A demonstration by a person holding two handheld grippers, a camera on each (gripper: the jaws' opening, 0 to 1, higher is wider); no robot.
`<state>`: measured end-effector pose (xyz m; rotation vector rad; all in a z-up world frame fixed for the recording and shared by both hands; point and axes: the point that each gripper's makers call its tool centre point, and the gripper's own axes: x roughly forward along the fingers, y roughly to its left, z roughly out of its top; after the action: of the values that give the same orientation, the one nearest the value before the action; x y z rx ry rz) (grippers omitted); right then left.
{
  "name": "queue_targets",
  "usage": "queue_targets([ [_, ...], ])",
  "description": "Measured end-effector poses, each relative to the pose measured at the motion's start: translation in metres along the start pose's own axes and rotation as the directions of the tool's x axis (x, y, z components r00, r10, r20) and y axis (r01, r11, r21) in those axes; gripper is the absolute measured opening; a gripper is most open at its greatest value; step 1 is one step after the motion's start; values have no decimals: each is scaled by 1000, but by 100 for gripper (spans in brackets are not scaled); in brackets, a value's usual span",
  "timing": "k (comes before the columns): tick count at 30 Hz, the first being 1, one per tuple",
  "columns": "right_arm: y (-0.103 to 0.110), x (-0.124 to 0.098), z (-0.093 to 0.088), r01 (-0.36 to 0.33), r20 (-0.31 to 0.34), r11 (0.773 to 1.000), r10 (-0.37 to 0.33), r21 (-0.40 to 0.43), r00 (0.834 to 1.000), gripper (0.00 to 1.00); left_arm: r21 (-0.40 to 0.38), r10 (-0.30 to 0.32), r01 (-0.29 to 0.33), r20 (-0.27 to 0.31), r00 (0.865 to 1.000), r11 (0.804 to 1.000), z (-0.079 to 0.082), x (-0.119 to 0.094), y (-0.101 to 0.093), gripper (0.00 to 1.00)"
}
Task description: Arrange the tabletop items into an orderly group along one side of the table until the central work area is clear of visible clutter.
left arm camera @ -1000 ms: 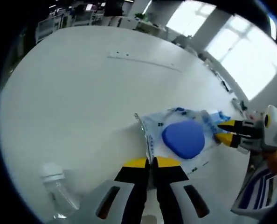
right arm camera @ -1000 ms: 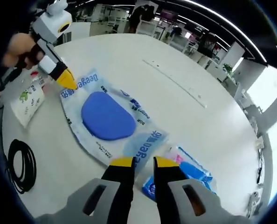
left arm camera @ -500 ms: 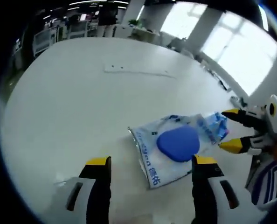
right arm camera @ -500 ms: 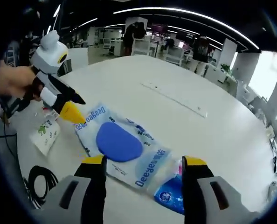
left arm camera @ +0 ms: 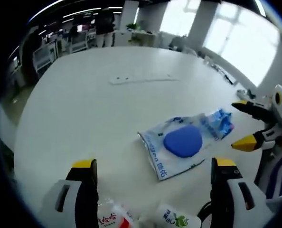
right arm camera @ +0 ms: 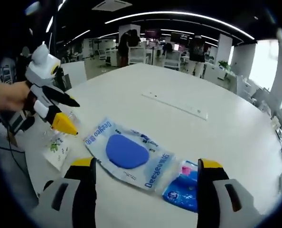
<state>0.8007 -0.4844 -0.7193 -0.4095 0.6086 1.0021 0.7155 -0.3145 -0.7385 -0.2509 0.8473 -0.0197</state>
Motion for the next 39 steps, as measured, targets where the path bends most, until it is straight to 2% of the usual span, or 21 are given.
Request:
queue_targets([
  [11, 25, -12, -5, -33, -6, 999, 33, -10, 999, 80, -6, 28, -28, 11, 1000, 1000, -8, -34, 9, 96],
  [20, 29, -21, 4, -42, 9, 999, 42, -5, 999, 79, 4, 57, -57, 11, 998, 998, -9, -58, 17, 95],
  [27, 40, -27, 3, -54, 8, 999, 54, -6, 998, 76, -38, 54, -53, 24, 998, 998, -9, -69, 21, 93],
  [32, 50, -30, -4, -79, -8, 997, 78, -19, 997, 73, -145, 63, -64, -6, 998, 987, -28, -71, 30, 91],
  [39, 60, -30, -12, -96, -22, 995, 95, -3, 995, 70, -173, 79, -86, -45, 996, 981, -54, -73, 38, 89],
])
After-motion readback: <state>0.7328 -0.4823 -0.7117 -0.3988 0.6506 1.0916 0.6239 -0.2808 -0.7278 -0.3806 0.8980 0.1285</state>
